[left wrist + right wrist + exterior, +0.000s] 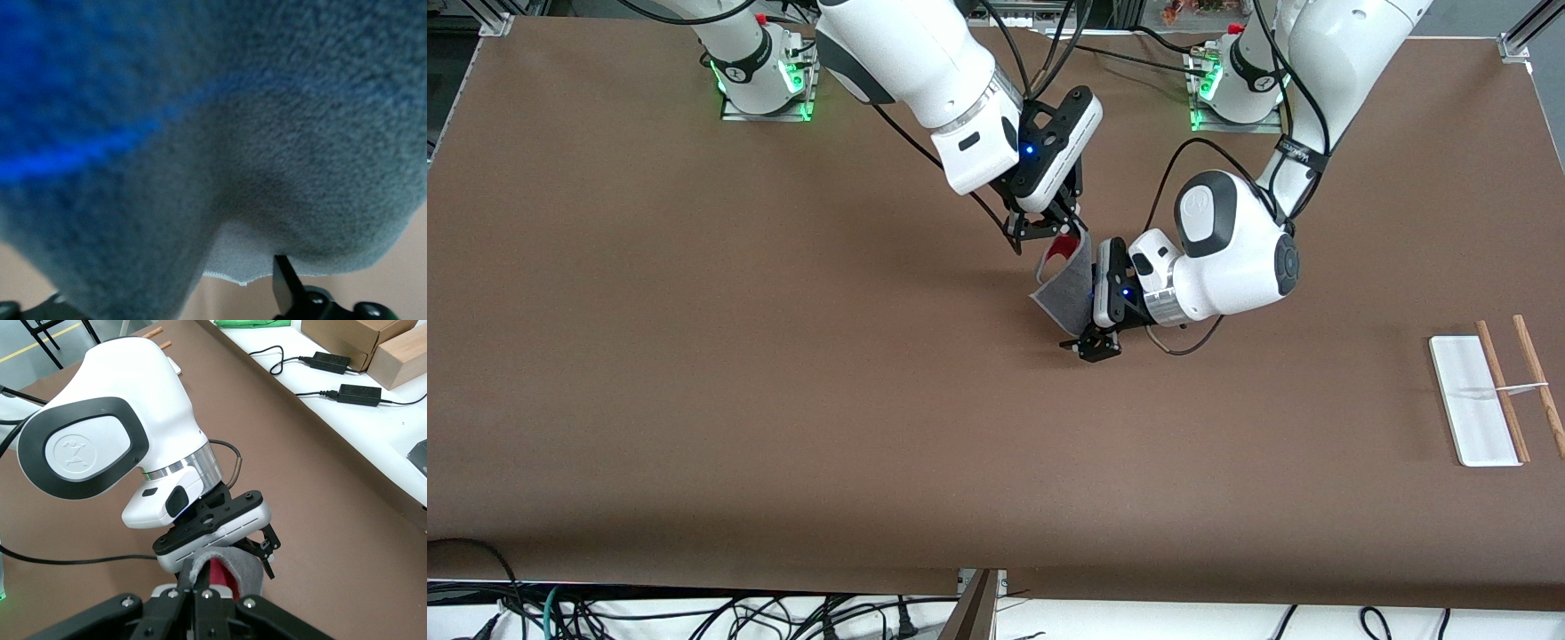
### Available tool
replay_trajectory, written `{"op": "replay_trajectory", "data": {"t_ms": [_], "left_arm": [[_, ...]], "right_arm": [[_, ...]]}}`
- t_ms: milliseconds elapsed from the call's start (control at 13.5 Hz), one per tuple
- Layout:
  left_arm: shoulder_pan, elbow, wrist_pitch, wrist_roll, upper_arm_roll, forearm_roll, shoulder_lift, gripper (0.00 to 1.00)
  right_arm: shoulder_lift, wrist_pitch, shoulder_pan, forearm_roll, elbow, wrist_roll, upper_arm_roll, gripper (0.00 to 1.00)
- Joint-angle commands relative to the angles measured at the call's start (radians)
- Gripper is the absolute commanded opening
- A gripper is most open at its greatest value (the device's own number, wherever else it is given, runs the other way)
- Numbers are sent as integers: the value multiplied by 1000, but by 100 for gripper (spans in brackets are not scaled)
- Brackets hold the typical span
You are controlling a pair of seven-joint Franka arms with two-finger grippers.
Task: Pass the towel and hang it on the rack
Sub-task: 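Close the left gripper on the hanging towel below the right gripper, then open the right gripper while the left gripper pulls the towel toward the rack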
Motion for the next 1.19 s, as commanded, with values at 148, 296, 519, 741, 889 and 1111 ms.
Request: {"op": "replay_trajectory", "data": {"t_ms": [148, 296, 519, 741, 889, 1111], "left_arm": [[6, -21, -19, -18, -3, 31, -29, 17], [9, -18, -51, -18, -1, 37, -30, 0], [26, -6, -82, -19, 2, 132, -52, 0], [71, -4, -126, -21, 2, 132, -62, 0], [89, -9, -151, -24, 4, 132, -87, 0], [117, -13, -169, -30, 4, 132, -110, 0]], "right_arm": [[1, 8, 1, 14, 5, -4, 1, 0], [1, 8, 1, 14, 5, -4, 1, 0], [1, 8, 1, 14, 5, -4, -1, 0], [2, 8, 1, 14, 5, -4, -1, 0], [4, 8, 1, 14, 5, -4, -1, 0], [4, 8, 1, 14, 5, -3, -1, 0]]}}
